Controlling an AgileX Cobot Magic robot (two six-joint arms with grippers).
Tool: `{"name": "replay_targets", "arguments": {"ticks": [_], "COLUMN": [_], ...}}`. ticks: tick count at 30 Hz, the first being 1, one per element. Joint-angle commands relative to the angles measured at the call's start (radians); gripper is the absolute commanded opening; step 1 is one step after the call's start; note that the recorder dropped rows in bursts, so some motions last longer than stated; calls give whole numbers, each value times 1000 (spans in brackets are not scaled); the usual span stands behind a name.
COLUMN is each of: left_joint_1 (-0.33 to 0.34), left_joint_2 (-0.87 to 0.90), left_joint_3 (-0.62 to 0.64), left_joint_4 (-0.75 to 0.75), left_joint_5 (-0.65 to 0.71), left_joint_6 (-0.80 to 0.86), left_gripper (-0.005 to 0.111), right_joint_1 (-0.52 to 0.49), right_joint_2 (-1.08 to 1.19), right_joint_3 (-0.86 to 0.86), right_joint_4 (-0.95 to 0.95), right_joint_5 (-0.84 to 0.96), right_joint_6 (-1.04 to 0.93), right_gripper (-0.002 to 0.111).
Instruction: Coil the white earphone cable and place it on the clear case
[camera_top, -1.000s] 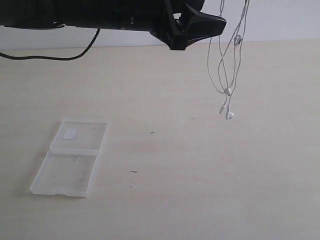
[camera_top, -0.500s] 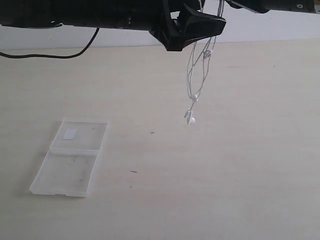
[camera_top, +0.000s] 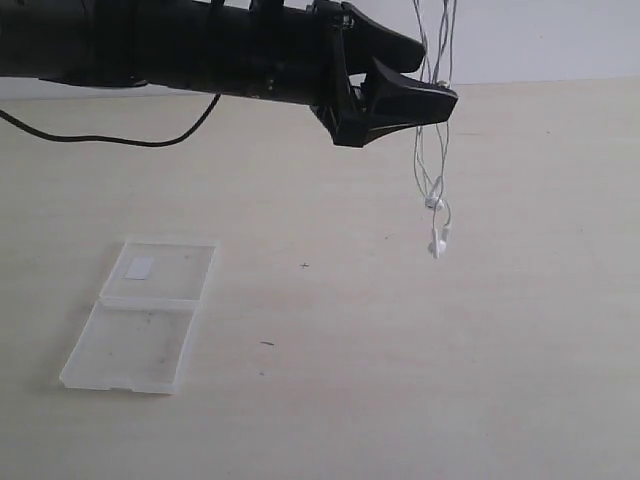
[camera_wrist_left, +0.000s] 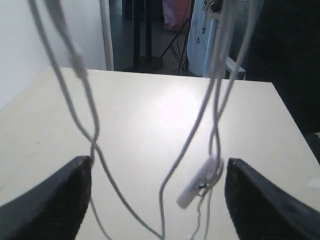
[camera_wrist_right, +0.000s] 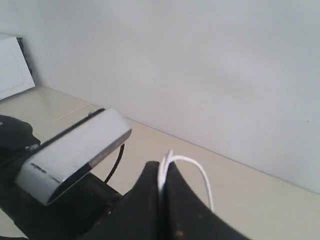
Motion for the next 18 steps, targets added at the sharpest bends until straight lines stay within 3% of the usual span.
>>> {"name": "replay_targets", "arguments": {"ticks": [1,18], "left_joint_1": [29,78], "left_joint_2": [-6,-16], "left_joint_3": [0,0], "left_joint_4": [-10,45], "left_joint_5": [23,44], "left_joint_6": [-8,8], "left_gripper": [71,71], "right_joint_1": [1,1], "right_joint_2": [-7,-7], "right_joint_3": [-6,-6], "right_joint_4": [-63,-136], "right_joint_5": [48,-29], "right_joint_6": [27,59], "right_gripper": [0,0]}}
